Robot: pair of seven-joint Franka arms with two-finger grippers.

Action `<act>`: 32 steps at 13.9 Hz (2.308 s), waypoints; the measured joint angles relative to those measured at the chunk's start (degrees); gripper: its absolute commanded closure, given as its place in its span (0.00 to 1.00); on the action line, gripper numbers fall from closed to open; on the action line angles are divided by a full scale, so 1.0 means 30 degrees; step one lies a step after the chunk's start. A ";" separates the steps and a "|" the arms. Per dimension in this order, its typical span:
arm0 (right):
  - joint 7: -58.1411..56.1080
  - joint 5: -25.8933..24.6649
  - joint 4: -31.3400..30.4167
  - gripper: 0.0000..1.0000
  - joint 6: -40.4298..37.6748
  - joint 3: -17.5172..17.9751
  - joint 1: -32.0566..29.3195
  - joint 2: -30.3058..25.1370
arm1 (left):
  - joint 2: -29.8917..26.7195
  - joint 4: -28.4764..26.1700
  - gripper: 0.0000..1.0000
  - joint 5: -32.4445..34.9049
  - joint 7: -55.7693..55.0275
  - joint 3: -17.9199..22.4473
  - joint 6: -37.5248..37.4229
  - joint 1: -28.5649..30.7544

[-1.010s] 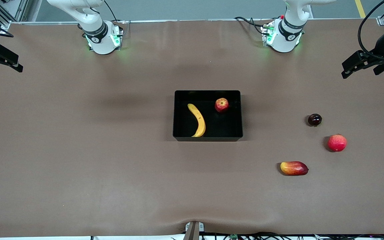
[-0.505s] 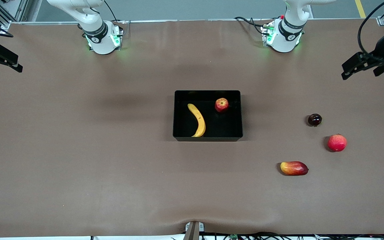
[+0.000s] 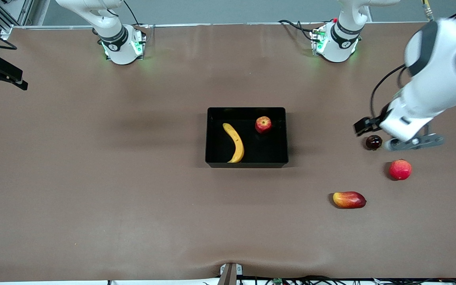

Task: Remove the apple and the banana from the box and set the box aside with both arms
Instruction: 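Reach the left gripper into the black box toward the red apple, then lower the left gripper and grasp the red apple in the box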

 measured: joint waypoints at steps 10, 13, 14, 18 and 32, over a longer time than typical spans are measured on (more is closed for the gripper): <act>0.0000 -0.0023 0.0014 0.00 0.0002 -0.0059 -0.0017 0.0856 | 0.3207 -0.1271 0.00 0.0010 -1.5973 -0.3301 0.4370 -0.4279; 0.0000 -0.0028 0.0063 0.00 0.0004 -0.0068 -0.0023 0.0995 | 0.4547 -0.1312 0.00 0.0022 -1.9384 -0.3297 0.5260 -0.5837; 0.0000 -0.0029 0.0099 0.00 0.0004 -0.0072 -0.0027 0.0994 | 0.4984 -0.1333 0.00 0.0023 -1.9797 -0.3287 0.5348 -0.6202; 0.0000 -0.0030 0.0164 0.00 0.0000 -0.0083 -0.0051 0.0995 | 0.6312 -0.1459 0.00 0.1041 -2.0153 -0.3249 0.5441 -0.6576; 0.0000 -0.0031 0.0165 0.00 -0.0008 -0.0087 -0.0064 0.0997 | 0.8071 -0.1656 0.02 0.2365 -2.0160 -0.3183 0.5939 -0.7361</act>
